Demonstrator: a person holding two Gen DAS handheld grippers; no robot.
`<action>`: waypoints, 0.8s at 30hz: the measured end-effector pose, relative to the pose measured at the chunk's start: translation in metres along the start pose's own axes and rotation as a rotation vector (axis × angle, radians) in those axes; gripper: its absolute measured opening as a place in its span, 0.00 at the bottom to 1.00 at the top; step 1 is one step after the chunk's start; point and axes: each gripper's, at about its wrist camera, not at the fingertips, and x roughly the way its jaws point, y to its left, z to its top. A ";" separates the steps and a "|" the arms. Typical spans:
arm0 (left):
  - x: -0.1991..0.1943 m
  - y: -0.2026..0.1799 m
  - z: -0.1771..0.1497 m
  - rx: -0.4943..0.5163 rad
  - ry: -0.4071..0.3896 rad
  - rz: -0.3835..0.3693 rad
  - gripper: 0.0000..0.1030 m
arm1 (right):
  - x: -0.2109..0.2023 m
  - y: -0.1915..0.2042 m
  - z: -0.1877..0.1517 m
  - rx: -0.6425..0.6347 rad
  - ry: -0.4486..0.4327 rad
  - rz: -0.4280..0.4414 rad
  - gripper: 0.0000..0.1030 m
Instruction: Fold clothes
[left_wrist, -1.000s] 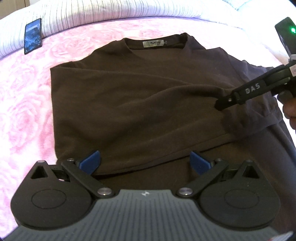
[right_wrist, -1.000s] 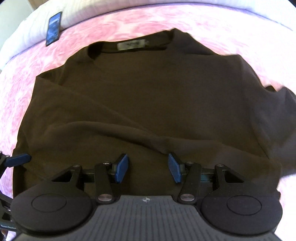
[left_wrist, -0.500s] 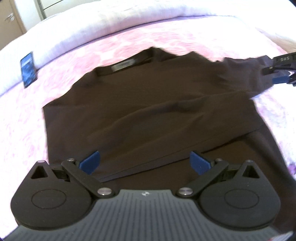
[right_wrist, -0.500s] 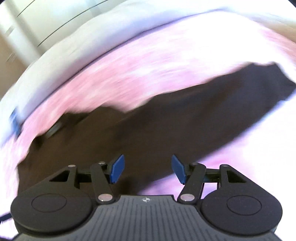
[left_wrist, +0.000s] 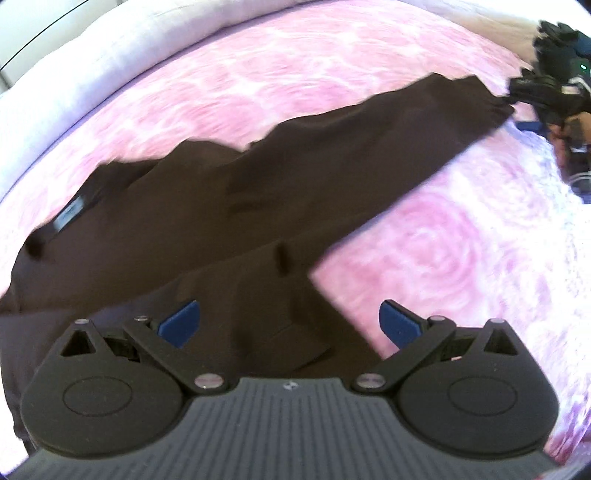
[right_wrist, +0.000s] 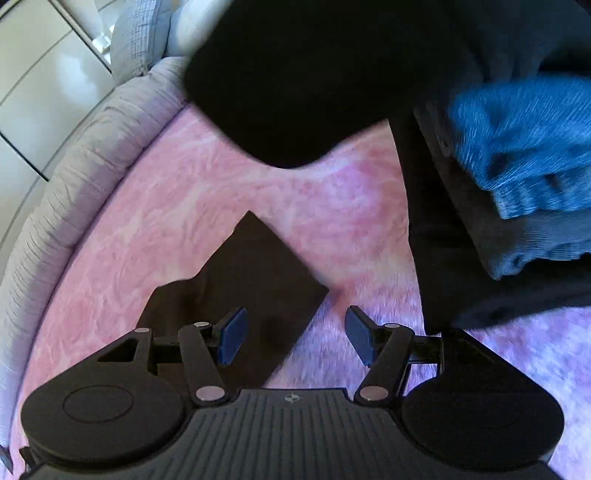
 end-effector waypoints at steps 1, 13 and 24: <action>0.001 -0.005 0.005 0.014 0.002 0.000 0.99 | 0.001 0.001 -0.002 -0.006 -0.012 0.003 0.65; -0.008 -0.015 0.009 0.039 0.010 0.048 0.99 | -0.006 0.024 0.001 -0.094 -0.081 -0.003 0.06; -0.060 0.040 -0.058 -0.131 -0.043 0.089 0.99 | -0.105 0.194 -0.020 -0.412 -0.184 0.254 0.06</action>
